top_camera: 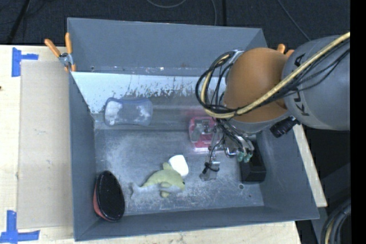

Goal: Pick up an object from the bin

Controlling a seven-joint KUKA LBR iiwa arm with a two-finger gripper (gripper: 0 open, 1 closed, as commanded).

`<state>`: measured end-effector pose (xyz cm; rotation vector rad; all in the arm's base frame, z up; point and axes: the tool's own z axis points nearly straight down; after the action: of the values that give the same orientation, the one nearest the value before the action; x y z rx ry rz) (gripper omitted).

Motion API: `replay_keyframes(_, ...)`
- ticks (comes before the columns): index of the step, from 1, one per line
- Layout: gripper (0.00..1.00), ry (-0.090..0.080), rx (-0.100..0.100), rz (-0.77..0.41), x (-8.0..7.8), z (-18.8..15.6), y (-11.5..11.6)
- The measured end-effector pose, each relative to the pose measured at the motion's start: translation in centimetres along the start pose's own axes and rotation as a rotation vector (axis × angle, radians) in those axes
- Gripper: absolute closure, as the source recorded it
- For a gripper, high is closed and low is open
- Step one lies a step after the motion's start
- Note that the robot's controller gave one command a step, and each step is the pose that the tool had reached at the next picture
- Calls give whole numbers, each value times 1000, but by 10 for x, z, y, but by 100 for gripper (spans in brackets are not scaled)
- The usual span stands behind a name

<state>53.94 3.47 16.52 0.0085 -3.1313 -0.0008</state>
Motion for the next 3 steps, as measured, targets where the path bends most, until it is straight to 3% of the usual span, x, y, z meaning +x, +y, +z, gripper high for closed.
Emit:
replay_keyframes(1, 0, -8, 0, 1, -2, -4, 0)
replay_keyframes(2, 0, -13, 2, -133, 7, 30, 25)
replay_keyframes(3, 0, -1, 0, -206, 22, 44, 54)
